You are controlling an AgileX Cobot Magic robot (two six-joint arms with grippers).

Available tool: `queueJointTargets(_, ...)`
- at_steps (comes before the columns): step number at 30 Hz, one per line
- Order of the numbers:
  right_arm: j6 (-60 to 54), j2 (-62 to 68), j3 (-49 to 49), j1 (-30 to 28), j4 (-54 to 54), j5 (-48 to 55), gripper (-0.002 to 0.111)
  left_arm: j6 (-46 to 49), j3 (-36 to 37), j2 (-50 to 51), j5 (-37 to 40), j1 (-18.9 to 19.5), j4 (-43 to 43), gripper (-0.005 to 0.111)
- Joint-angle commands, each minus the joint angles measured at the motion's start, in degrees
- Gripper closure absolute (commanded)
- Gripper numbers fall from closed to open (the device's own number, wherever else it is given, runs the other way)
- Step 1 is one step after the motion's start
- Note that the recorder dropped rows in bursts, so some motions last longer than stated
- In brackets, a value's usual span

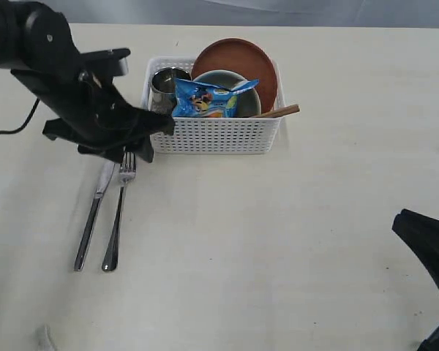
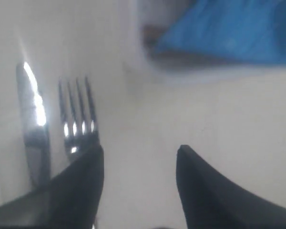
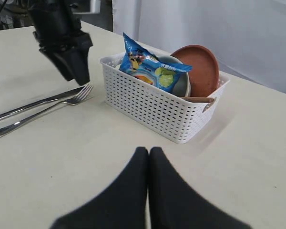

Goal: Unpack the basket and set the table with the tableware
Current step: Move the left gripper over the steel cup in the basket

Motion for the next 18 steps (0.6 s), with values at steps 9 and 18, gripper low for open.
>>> queueJointTargets(9,-0.13,-0.28,0.17,0.25,-0.21,-0.07,0.108,2.92,-36.92,10.2,19.98,6.6,0.78,0.061)
queueJointTargets(18,-0.13,-0.28,0.17,0.25,-0.21,-0.07,0.108,10.79,-50.07,24.08,25.54,4.56,6.82,0.061)
